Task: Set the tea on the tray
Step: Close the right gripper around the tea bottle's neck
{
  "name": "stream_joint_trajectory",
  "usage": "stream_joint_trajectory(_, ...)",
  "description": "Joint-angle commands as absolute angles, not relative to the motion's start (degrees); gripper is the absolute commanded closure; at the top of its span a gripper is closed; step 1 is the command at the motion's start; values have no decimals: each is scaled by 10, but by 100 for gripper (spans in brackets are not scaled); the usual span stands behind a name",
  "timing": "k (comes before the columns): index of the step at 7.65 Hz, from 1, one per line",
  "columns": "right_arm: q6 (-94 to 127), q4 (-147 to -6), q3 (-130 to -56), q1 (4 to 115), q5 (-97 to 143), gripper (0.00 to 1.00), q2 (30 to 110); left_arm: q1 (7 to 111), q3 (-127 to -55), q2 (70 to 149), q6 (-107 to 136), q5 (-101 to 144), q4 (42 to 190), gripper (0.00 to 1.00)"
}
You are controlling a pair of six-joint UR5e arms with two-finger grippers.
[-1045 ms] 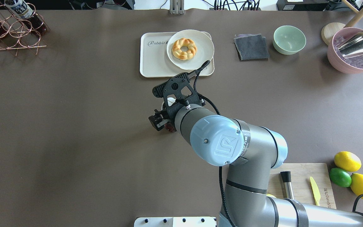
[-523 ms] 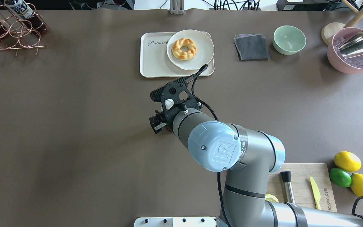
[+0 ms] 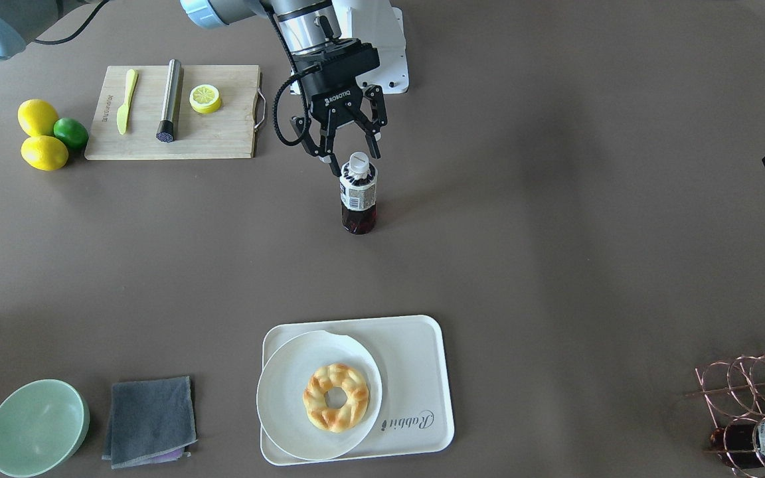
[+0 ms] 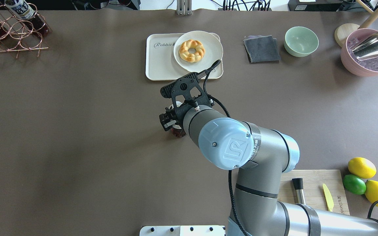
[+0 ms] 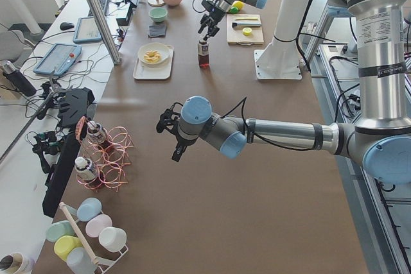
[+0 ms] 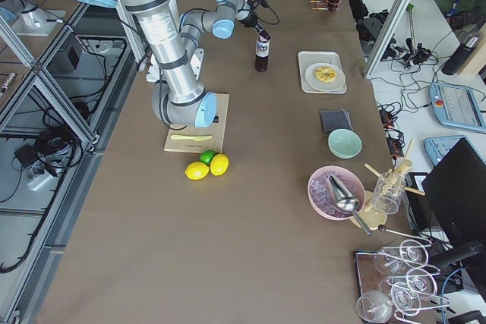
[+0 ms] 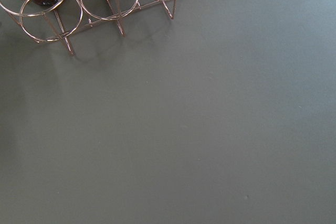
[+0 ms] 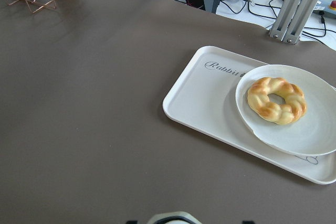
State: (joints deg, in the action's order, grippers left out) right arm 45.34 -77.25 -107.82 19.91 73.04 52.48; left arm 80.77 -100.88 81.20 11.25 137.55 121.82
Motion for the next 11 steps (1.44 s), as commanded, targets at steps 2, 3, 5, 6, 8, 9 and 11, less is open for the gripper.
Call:
stream_joint_trajectory(2, 457, -772, -1071, 200, 730, 28, 523, 808, -1009, 814, 112, 1376, 1218, 2)
stream_joint_trajectory(3, 457, -772, -1071, 199, 731, 28, 523, 808, -1008, 814, 112, 1376, 1218, 2)
stream_joint_trajectory(5, 458, -773, -1071, 197, 733, 40, 521, 808, -1008, 814, 112, 1377, 1218, 2)
stream_joint_trajectory(6, 458, -773, -1072, 196, 736, 62, 521, 808, -1009, 814, 112, 1377, 1218, 2)
stream_joint_trajectory(8, 459, -773, -1074, 195, 735, 100, 523, 808, -1009, 813, 112, 1378, 1219, 2)
stream_joint_trajectory(9, 459, -773, -1077, 195, 736, 100, 518, 808, -1009, 813, 112, 1379, 1219, 2)
stream_joint_trajectory(11, 459, -780, -1077, 227, 769, 100, 496, 809, -1010, 812, 112, 1382, 1219, 2)
